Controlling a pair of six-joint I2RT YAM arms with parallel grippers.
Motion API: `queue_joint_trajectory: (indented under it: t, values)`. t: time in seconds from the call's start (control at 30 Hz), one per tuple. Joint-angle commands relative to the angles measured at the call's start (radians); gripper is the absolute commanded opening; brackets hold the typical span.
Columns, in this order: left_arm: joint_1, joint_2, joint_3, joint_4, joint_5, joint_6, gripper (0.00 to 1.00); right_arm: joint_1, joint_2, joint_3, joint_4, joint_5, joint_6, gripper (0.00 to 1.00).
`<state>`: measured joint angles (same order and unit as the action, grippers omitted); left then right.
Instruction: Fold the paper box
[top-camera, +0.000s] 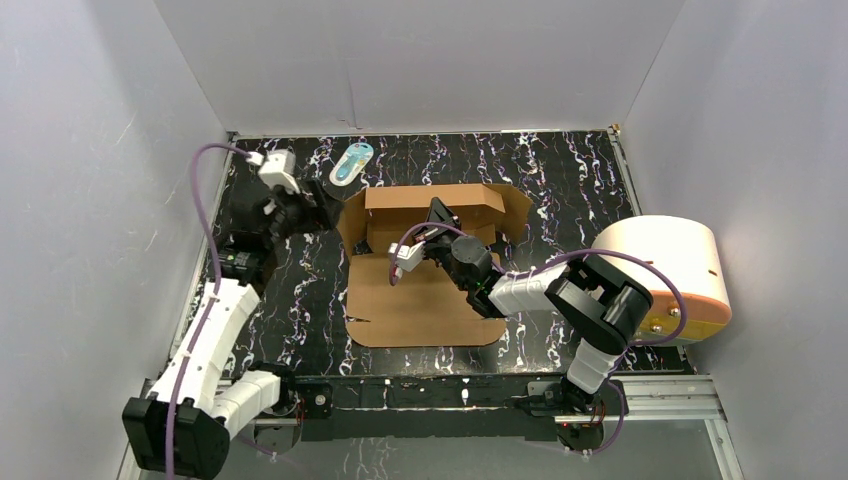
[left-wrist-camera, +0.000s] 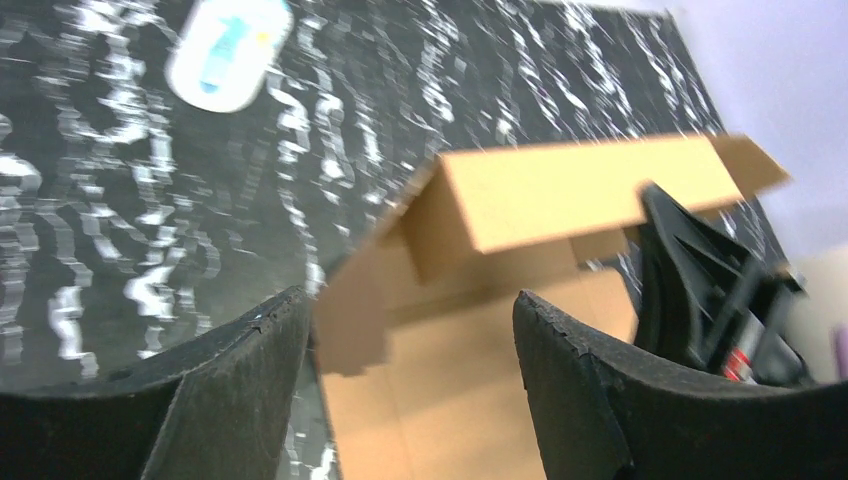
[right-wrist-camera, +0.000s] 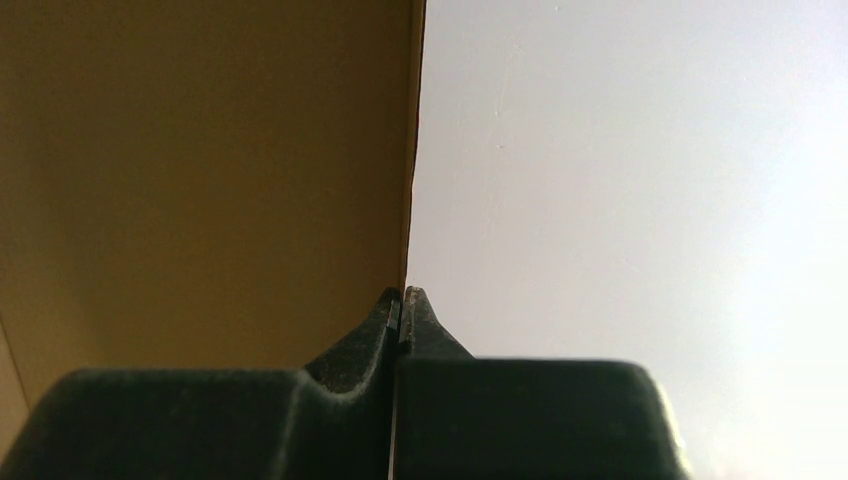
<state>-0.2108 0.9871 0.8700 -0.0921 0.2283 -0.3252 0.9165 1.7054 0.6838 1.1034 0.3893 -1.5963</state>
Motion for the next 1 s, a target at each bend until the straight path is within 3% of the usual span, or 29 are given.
queue_joint_trajectory:
  t: [0.0,0.2,0.6,0.8,0.97]
  values:
    - [0.182,0.015,0.048,-0.004,0.058,0.05,0.72,0.001,-0.016,0.002,0.045,-0.022,0.005,0.02]
    - [0.355,0.197,0.091,0.019,0.201,0.016,0.7,0.002,-0.029,0.008,0.023,-0.033,0.014,0.02]
    - [0.357,0.397,0.102,0.057,0.383,0.12,0.71,0.002,-0.045,0.02,0.007,-0.046,0.016,0.02]
    - [0.35,0.479,0.092,0.158,0.497,0.134,0.71,0.002,-0.061,0.017,0.0,-0.055,0.029,0.02]
    - [0.326,0.502,0.082,0.185,0.524,0.162,0.71,0.002,-0.066,0.018,-0.004,-0.062,0.037,0.02]
